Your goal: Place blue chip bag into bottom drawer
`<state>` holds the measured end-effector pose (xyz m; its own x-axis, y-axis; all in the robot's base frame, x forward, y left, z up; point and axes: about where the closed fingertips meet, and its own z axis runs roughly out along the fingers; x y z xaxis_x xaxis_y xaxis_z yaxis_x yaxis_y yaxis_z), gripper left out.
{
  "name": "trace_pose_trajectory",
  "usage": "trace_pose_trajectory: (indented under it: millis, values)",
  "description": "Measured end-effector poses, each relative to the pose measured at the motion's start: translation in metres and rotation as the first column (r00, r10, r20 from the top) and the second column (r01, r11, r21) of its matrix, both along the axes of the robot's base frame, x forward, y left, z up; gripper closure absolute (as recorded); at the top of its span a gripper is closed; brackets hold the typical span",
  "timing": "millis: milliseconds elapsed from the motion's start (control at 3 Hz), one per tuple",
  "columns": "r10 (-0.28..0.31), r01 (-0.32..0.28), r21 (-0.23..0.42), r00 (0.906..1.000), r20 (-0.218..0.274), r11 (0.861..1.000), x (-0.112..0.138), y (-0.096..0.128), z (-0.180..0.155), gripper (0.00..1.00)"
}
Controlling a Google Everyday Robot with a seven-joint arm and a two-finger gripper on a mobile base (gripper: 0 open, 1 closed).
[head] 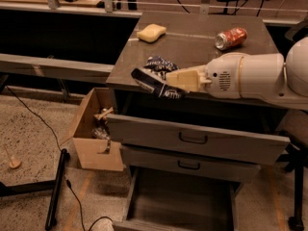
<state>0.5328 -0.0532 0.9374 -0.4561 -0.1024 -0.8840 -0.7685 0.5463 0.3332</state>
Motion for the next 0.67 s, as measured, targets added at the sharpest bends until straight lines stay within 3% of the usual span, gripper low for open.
trace_pose_trajectory:
  millis: [333, 667]
  values:
    - [0.008, -0.012, -0.06, 0.9978, -0.066, 0.998, -0.037, 0.005, -0.029, 1.0]
    - [0.005, -0.028, -0.178, 0.9918, -0.128, 0.984, -0.082, 0.001, -0.06, 1.0]
